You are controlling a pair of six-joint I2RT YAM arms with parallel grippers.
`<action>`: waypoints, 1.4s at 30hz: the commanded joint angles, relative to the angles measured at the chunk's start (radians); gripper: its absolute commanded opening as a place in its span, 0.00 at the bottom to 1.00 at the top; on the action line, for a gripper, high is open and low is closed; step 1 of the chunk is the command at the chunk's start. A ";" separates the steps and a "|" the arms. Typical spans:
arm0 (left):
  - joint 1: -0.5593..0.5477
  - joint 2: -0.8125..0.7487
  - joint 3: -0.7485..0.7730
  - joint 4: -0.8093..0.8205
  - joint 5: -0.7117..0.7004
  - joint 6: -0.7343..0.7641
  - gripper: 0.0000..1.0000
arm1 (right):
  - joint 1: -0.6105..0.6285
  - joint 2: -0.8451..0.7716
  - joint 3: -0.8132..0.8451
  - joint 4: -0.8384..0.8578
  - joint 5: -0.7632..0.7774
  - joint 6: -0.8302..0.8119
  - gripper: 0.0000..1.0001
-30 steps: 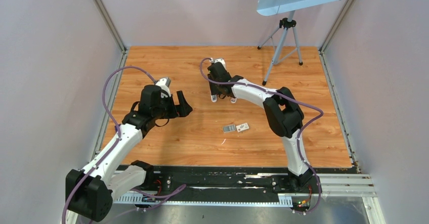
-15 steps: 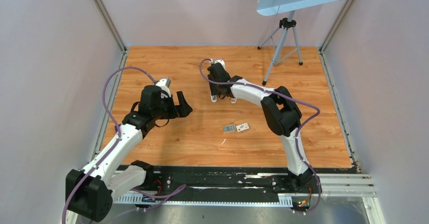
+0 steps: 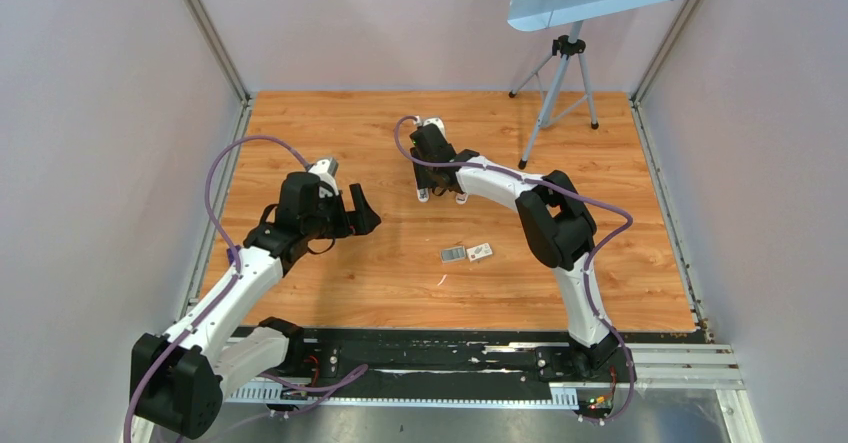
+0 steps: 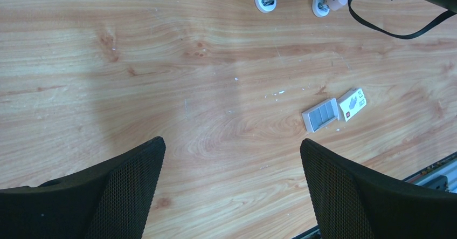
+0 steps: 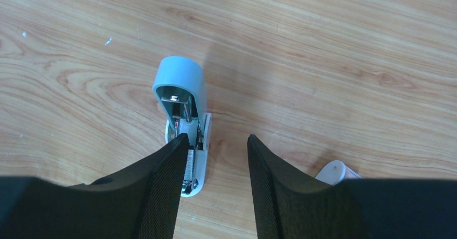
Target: Load the staples into the stapler
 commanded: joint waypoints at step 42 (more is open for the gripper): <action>-0.045 0.583 0.127 0.686 -0.057 -0.214 0.66 | -0.199 -0.074 -0.013 0.115 -0.527 0.019 0.45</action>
